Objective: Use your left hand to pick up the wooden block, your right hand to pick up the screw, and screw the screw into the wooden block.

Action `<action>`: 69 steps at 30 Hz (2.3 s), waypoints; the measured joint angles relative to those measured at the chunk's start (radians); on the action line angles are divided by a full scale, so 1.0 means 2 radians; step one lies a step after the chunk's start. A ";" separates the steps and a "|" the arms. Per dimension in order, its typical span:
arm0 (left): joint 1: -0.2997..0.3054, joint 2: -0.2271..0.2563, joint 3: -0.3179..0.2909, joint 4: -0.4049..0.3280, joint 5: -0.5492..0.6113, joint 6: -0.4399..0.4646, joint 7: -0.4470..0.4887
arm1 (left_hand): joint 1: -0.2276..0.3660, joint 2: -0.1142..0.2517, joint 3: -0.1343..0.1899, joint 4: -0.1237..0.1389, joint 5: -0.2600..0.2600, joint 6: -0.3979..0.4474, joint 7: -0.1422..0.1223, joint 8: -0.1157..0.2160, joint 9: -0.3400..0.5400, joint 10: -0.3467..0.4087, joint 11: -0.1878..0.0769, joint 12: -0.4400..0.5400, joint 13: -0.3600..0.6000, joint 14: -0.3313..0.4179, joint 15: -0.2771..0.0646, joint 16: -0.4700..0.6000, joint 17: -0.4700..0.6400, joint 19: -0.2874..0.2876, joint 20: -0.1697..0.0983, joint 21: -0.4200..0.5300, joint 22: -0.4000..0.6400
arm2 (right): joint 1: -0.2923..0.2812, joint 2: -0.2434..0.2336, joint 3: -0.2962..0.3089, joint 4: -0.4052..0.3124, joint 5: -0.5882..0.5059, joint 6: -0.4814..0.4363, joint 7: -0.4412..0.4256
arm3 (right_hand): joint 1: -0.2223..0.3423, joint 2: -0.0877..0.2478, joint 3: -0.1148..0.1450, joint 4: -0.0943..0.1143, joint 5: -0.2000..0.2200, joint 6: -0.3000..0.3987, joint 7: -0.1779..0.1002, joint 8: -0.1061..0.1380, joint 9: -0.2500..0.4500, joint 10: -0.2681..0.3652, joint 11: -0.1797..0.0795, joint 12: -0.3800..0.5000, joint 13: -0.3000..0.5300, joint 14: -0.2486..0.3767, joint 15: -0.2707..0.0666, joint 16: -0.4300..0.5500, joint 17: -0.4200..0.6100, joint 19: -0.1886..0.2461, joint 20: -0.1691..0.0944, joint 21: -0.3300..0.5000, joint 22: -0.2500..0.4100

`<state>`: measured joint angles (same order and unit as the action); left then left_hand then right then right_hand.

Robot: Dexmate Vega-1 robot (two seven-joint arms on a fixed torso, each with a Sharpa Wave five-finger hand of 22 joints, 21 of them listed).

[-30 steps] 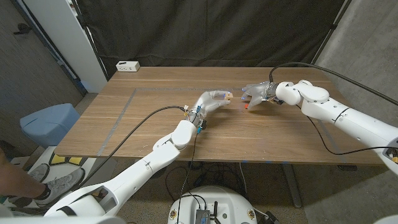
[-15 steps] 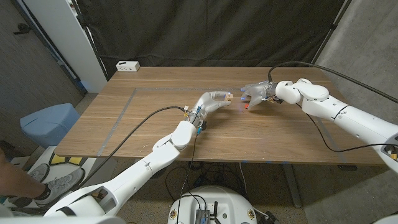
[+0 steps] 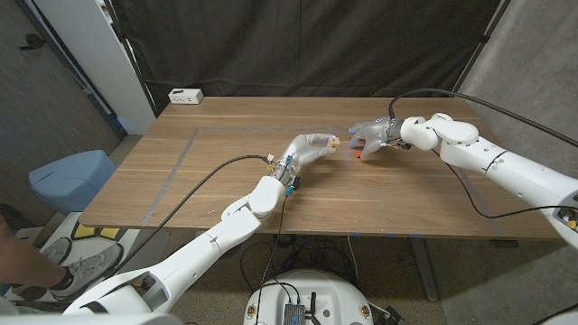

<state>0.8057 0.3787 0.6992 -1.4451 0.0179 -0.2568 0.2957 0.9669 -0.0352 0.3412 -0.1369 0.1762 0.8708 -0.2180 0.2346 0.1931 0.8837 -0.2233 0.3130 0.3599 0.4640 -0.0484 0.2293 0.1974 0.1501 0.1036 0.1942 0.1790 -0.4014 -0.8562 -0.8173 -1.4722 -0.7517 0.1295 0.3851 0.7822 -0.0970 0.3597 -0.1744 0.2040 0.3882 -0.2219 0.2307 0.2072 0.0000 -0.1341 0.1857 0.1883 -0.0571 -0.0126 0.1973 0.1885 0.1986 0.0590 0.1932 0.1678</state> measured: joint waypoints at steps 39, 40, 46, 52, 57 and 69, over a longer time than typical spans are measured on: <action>-0.014 -0.008 0.004 0.020 0.000 0.000 -0.005 | -0.001 0.005 -0.005 0.000 0.000 0.000 0.000 0.000 0.000 0.003 0.003 -0.003 0.000 0.000 0.000 0.000 0.003 0.000 0.000 0.000 0.000 | 0.011 0.010 -0.014 0.044 -0.008 0.032 -0.026 | 0.019 -0.008 0.008 0.004 0.000 0.050 0.004 0.027 0.009 0.012 -0.004 0.003 0.000 0.014 -0.009 0.004 0.000 0.021 -0.009 0.000 0.000; -0.014 -0.009 0.004 0.021 0.000 0.000 -0.005 | -0.001 0.005 -0.005 0.000 0.000 0.000 0.000 0.000 0.000 0.003 0.003 -0.003 0.000 0.000 0.000 0.000 0.003 0.000 0.000 0.000 0.000 | 0.011 0.010 -0.014 0.045 -0.008 0.033 -0.028 | 0.019 -0.007 0.008 0.004 0.000 0.052 0.003 0.028 0.009 0.014 -0.005 0.003 0.000 0.016 -0.011 0.004 0.001 0.022 -0.010 0.000 0.000; -0.017 -0.011 0.005 0.025 -0.001 -0.002 -0.006 | -0.001 0.005 -0.005 -0.001 0.001 0.000 0.000 -0.001 0.000 0.003 0.003 -0.003 0.000 0.000 0.000 0.002 0.003 0.000 0.000 0.000 0.000 | 0.011 0.012 -0.016 0.050 -0.009 0.034 -0.036 | 0.022 -0.010 0.009 0.002 0.004 0.071 0.004 0.038 0.012 0.020 -0.007 0.005 0.000 0.022 -0.010 0.006 0.002 0.028 -0.015 0.000 0.000; -0.020 -0.011 0.006 0.028 -0.002 -0.003 -0.007 | -0.001 0.005 -0.005 -0.001 0.001 0.000 0.000 -0.002 0.000 0.003 0.003 -0.003 0.000 0.000 0.000 0.002 0.003 0.000 0.000 0.000 0.000 | 0.011 0.014 -0.017 0.055 -0.010 0.035 -0.044 | 0.026 -0.010 0.013 0.003 0.004 0.084 0.002 0.046 0.015 0.025 -0.009 0.005 0.000 0.027 -0.009 0.007 0.002 0.033 -0.015 0.000 0.000; -0.021 -0.012 0.007 0.030 -0.002 -0.004 -0.008 | -0.001 0.005 -0.005 -0.001 0.001 0.000 0.000 -0.002 0.000 0.003 0.003 -0.004 0.000 0.000 0.000 0.002 0.003 0.000 0.000 0.000 0.000 | 0.011 0.015 -0.018 0.057 -0.011 0.035 -0.051 | 0.028 -0.012 0.013 0.003 0.004 0.092 0.003 0.052 0.016 0.031 -0.010 0.005 0.000 0.030 -0.012 0.007 0.002 0.036 -0.018 0.000 0.000; -0.022 -0.012 0.007 0.030 -0.002 -0.004 -0.009 | -0.004 0.008 -0.006 -0.001 0.001 0.000 0.000 0.000 0.000 0.003 0.003 -0.004 0.002 0.000 0.000 0.002 0.003 0.000 0.000 0.000 0.000 | 0.006 0.014 -0.018 0.055 -0.012 0.033 -0.065 | 0.035 -0.009 0.018 0.004 0.004 0.121 0.004 0.068 0.023 0.044 -0.011 0.005 0.000 0.038 -0.009 0.009 0.002 0.045 -0.021 0.000 0.000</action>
<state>0.7624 0.3549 0.7137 -1.3846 0.0139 -0.2642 0.2787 0.9587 -0.0193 0.3298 -0.1397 0.1773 0.8708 -0.2180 0.2347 0.1926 0.8888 -0.2180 0.3043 0.3631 0.4640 -0.0483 0.2331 0.2024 0.1502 0.1037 0.1942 0.1789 -0.3892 -0.8283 -0.8543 -1.3615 -0.7758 0.1950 0.2550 0.8520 -0.1142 0.3955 -0.1663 0.2119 0.6296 -0.2133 0.3675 0.2525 0.0873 -0.1566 0.1965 0.1882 0.0195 -0.0312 0.2147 0.1933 0.2879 0.0161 0.1931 0.1678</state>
